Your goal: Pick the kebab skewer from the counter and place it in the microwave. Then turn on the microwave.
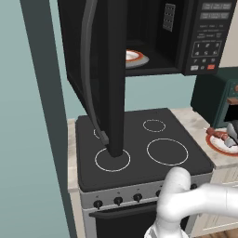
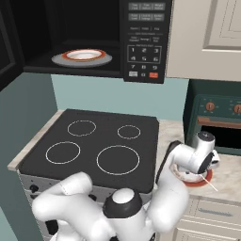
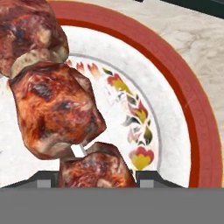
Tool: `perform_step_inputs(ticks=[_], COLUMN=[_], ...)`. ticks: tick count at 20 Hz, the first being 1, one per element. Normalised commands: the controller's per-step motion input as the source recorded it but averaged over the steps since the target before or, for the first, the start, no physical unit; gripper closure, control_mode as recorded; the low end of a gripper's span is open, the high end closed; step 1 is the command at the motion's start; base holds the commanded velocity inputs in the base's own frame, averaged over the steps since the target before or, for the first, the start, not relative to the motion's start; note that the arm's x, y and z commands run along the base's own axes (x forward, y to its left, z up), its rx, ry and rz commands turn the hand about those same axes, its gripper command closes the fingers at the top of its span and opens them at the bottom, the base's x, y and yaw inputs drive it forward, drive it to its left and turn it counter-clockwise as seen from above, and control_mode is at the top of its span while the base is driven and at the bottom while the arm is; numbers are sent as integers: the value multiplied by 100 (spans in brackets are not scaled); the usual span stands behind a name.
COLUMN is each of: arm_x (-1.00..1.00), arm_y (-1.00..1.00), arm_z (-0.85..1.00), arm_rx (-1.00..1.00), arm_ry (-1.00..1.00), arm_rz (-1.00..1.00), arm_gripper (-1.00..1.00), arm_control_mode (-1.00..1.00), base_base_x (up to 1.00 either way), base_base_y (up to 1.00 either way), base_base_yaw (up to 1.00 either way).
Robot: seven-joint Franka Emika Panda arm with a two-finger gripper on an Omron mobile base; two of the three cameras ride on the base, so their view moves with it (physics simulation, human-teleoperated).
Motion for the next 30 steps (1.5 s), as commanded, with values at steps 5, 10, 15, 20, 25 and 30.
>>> perform_step_inputs(ticks=[5,10,15,20,25,30], arm_x=[-33,-24,-12,-18,-24,-16], arm_y=[1,21,44,50,41,40], arm_z=[12,36,33,35,51,57], arm_rx=[-1,-6,-8,-6,-3,-1], arm_ry=[-19,-13,-8,-7,-5,-2], arm_rz=[3,1,1,2,0,0], arm_gripper=[100,100,100,100,100,100], arm_control_mode=[-100,-100,-100,-100,-100,-100], base_base_x=[0,0,0,0,0,0], base_base_y=[0,0,0,0,0,0], base_base_yaw=[0,0,0,0,0,0])
